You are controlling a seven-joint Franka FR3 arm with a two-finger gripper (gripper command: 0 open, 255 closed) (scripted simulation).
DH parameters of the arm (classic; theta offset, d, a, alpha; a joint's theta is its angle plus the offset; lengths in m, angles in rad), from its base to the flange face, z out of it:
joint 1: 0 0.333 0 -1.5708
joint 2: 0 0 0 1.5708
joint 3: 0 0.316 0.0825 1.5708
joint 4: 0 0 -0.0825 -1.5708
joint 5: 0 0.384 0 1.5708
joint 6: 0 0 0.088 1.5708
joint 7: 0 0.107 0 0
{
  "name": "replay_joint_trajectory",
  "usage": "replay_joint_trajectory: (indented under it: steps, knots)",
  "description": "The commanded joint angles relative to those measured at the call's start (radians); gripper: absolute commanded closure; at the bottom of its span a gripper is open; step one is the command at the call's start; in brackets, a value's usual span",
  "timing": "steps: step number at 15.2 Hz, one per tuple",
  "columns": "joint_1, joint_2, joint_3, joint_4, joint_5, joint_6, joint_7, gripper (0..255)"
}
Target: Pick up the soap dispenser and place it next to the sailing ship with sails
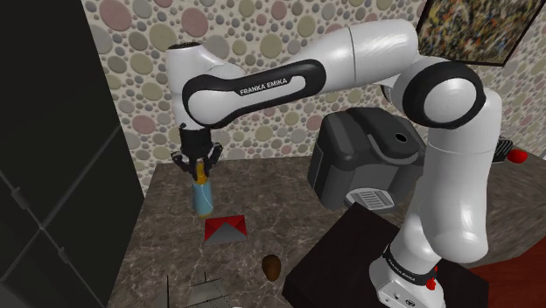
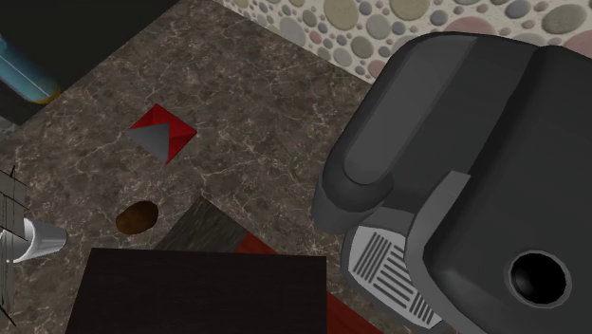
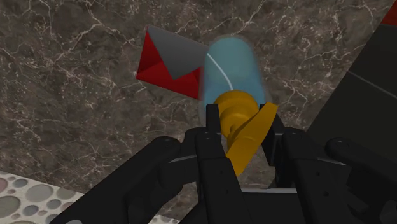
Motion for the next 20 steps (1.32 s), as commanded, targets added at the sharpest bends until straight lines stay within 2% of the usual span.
replay_joint_trajectory:
  steps: [1,20]
  knots:
    - [0.015,0.03,0.004,0.035,-0.008,-0.007,0.021,255]
    - [0.019,0.112,-0.007,-0.106,-0.033,0.214,0.04,255]
